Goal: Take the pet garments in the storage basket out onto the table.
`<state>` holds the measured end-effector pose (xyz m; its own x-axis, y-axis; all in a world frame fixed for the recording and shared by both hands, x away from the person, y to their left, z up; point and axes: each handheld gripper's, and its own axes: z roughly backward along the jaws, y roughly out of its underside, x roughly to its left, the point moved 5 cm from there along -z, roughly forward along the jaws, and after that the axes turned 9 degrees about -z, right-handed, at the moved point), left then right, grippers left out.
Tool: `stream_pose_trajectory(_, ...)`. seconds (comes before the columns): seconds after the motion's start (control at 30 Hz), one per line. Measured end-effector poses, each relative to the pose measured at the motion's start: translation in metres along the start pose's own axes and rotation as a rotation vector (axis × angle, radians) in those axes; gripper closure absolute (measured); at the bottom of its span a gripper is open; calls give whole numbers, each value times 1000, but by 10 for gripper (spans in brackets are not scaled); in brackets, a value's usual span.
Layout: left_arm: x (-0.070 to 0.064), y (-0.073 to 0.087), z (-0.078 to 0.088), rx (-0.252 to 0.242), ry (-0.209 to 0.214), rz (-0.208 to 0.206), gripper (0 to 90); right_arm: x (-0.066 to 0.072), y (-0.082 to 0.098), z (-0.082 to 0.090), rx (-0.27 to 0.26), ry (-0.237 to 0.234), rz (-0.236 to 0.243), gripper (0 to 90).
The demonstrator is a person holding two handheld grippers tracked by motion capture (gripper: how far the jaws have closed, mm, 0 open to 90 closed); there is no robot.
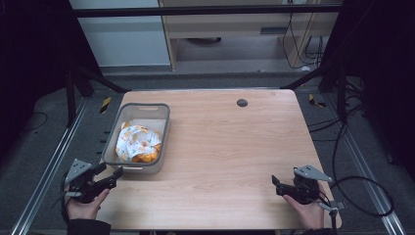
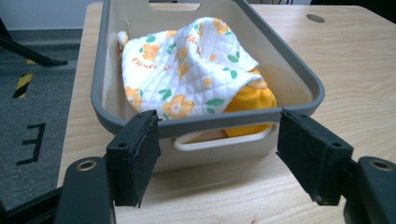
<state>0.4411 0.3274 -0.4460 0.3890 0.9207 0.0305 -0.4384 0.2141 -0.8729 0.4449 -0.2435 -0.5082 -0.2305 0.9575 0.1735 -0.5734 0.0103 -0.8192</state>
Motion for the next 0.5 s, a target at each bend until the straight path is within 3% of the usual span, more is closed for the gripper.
stream_pose_trajectory(0.5, 9, -30, 6, -33, -3, -14, 291, -4, -2, 1, -25, 35, -18, 155)
